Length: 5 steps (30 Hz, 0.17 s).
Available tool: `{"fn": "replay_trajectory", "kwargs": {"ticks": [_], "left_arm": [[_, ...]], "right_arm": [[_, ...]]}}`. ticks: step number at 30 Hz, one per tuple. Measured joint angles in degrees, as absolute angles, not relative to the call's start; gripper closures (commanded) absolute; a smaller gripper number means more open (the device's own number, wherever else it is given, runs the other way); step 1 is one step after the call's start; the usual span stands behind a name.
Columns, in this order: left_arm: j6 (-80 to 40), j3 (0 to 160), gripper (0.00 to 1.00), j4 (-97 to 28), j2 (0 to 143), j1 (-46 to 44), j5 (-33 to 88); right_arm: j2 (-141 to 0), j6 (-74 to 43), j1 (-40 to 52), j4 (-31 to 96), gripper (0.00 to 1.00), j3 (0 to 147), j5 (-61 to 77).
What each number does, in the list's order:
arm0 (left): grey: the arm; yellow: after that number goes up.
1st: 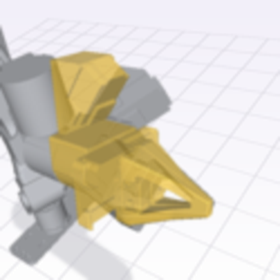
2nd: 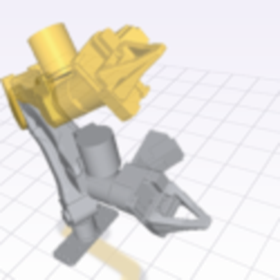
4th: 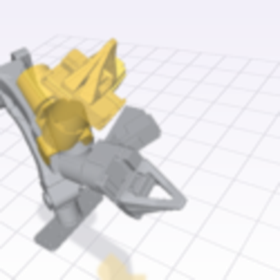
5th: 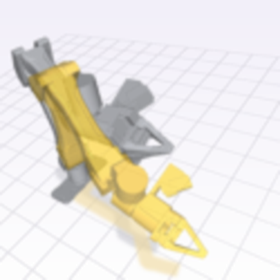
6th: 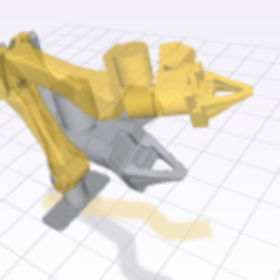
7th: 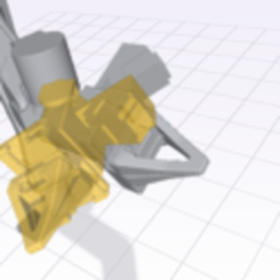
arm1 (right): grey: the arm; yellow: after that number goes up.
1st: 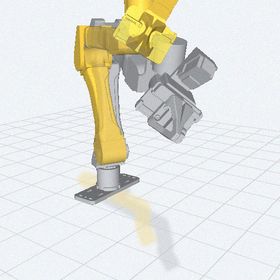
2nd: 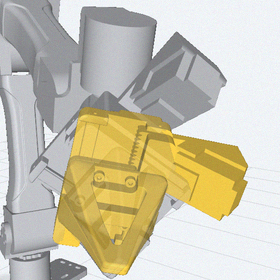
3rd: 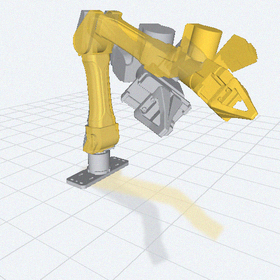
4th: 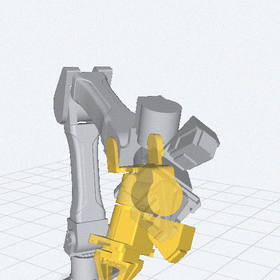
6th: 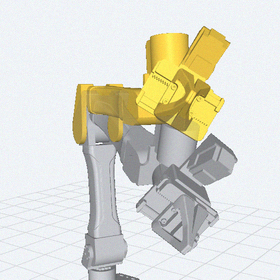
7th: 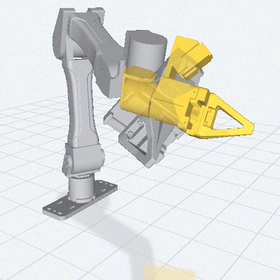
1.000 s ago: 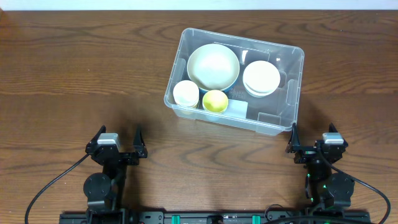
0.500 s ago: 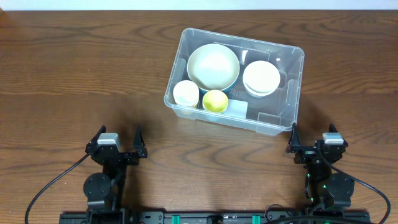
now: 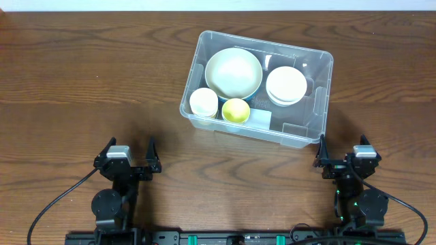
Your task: Pack container
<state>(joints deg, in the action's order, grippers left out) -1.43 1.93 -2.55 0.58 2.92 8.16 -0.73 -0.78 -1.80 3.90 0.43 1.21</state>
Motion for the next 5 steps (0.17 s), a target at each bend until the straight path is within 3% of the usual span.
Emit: {"fn": "replay_trajectory", "kwargs": {"ticks": [5], "left_arm": [[-1.4, 1.9, 0.02, -2.5, 0.6, 2.9, 8.2]], "right_arm": [[-0.7, -0.8, -1.8, 3.9, 0.01, 0.4, 1.2]]}}
